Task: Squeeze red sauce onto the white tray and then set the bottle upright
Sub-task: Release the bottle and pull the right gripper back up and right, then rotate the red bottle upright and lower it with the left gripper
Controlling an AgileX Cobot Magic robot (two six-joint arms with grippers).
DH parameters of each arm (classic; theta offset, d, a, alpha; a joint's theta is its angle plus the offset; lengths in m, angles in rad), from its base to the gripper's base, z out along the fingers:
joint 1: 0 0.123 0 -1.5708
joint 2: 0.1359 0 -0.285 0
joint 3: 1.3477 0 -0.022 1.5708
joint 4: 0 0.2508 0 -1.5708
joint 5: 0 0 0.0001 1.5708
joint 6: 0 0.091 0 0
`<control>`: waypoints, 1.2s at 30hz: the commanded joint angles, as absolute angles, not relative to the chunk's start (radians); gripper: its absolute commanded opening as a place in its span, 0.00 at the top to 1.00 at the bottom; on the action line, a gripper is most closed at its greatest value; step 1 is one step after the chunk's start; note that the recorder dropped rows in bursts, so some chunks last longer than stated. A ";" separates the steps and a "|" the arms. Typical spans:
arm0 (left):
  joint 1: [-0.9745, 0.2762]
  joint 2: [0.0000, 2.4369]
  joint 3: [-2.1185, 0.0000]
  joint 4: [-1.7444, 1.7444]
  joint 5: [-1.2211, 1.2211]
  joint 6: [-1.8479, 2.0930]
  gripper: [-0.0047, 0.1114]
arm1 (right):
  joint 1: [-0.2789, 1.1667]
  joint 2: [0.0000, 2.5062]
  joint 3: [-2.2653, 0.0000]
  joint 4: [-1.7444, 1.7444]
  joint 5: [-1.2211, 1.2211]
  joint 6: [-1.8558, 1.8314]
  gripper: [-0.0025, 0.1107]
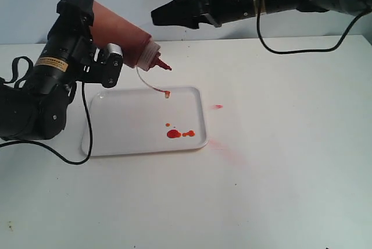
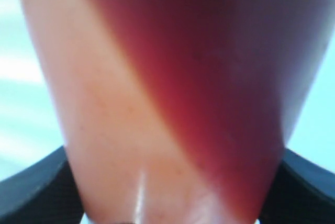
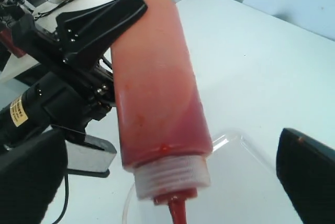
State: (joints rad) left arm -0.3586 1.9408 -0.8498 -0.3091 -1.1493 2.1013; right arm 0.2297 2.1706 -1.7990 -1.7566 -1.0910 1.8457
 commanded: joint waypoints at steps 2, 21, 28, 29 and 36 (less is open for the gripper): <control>-0.359 1.921 -0.852 -0.384 -1.198 1.974 0.96 | 0.175 2.158 -1.804 -1.744 -1.188 1.887 0.07; -0.359 1.921 -0.634 -0.406 -1.221 1.075 0.96 | 0.095 2.158 -1.802 -1.744 -1.221 1.933 0.98; -0.359 1.921 -0.557 -0.311 -1.221 0.794 0.96 | 0.095 2.154 -1.800 -1.744 -1.221 1.883 0.98; -0.359 1.921 -0.550 -0.292 -1.221 0.759 0.96 | 0.095 2.154 -1.800 -1.744 -1.221 1.883 0.98; -0.359 1.921 -0.513 -0.190 -1.221 0.521 0.96 | 0.093 2.154 -1.800 -1.744 -1.050 1.874 0.98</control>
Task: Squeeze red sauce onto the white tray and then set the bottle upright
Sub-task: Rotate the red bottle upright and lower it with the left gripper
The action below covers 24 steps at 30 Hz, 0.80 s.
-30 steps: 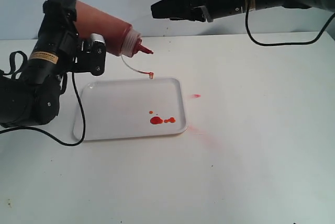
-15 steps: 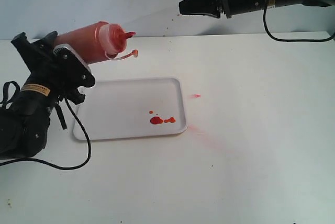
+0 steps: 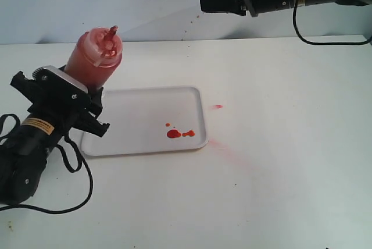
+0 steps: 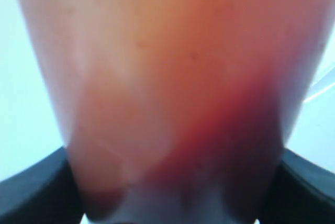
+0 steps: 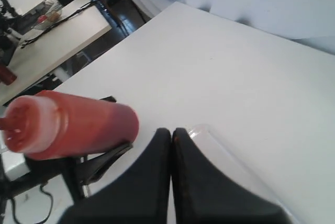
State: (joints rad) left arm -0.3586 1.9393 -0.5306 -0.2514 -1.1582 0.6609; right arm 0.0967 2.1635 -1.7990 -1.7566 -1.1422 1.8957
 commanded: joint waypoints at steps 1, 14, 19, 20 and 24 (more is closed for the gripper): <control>-0.359 1.921 -0.503 -0.168 -1.221 0.478 0.96 | 0.093 2.154 -1.800 -1.744 -1.029 1.859 0.98; -0.359 1.921 -0.466 0.257 -1.221 0.159 0.96 | 0.093 2.156 -1.578 -1.744 -0.708 1.547 0.98; -0.359 1.921 -0.466 0.388 -1.221 0.058 0.96 | 0.091 2.154 -1.470 -1.656 -0.762 1.413 0.98; -0.359 1.921 -0.466 0.425 -1.221 0.042 0.96 | 0.091 2.154 -1.452 -1.615 -0.784 1.369 0.98; -0.359 1.921 -0.466 0.598 -1.221 -0.030 0.96 | 0.091 2.143 -1.389 -1.504 -0.784 1.249 0.98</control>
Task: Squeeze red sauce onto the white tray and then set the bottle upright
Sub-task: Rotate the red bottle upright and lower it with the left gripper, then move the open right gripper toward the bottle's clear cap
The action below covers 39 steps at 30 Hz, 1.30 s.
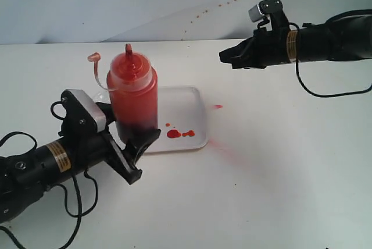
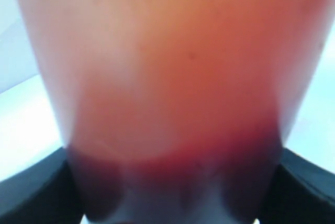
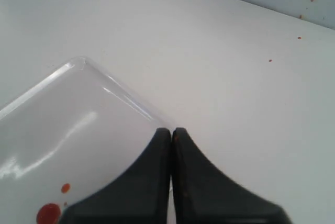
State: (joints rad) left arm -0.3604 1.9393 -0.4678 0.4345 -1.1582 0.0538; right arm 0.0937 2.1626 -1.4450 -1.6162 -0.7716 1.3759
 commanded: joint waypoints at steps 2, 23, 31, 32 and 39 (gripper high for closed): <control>-0.359 1.921 -0.466 0.675 -1.221 -0.078 0.96 | 0.091 2.126 -1.356 -1.479 -0.764 1.201 0.98; -0.209 1.921 -0.412 1.234 -1.221 -0.288 0.96 | 0.155 1.760 -0.757 -1.005 -0.857 0.625 0.98; -0.207 1.921 -0.412 1.378 -1.221 -0.286 0.96 | 0.330 1.594 -0.530 -0.828 -0.841 0.411 0.98; -0.207 1.921 -0.412 1.378 -1.221 -0.286 0.96 | 0.347 1.577 -0.512 -0.799 -0.835 0.390 0.98; -0.207 1.921 -0.414 1.360 -1.221 -0.286 0.96 | 0.370 1.424 -0.361 -0.695 -0.823 0.345 0.98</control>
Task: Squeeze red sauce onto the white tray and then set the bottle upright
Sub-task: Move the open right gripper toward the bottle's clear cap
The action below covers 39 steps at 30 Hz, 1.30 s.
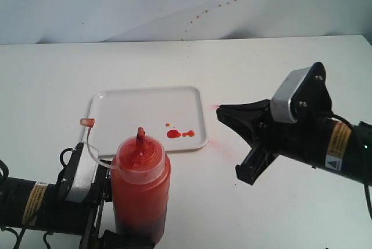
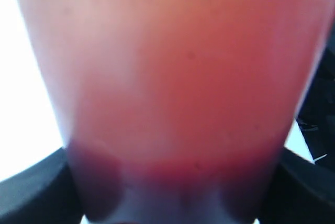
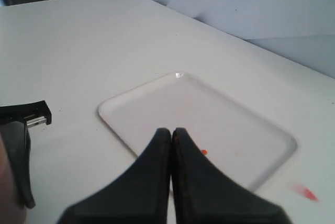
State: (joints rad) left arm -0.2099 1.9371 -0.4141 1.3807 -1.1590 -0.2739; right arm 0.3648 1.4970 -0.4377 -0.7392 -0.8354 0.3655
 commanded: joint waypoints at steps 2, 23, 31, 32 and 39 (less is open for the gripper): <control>-0.207 1.921 -0.414 1.346 -1.221 -0.284 0.96 | 0.370 1.396 -0.316 -0.695 -0.823 0.345 0.98; -0.207 1.921 -0.414 1.254 -1.221 -0.252 0.96 | 0.370 1.377 -0.259 -0.721 -0.823 0.427 0.81; -0.207 1.921 -0.414 1.249 -1.221 -0.252 0.96 | 0.372 1.377 -0.259 -0.749 -0.820 0.467 0.05; -0.207 1.921 -0.414 1.246 -1.221 -0.252 0.96 | 0.376 1.377 -0.259 -0.784 -0.849 0.501 0.05; -0.207 1.921 -0.414 1.237 -1.221 -0.252 0.96 | 0.504 1.377 -0.259 -0.763 -0.941 0.489 0.05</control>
State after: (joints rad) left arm -0.2099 1.9371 -0.4141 1.2588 -1.1590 -0.2592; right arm 0.4785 1.3818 -0.2638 -0.8072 -0.9232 0.5046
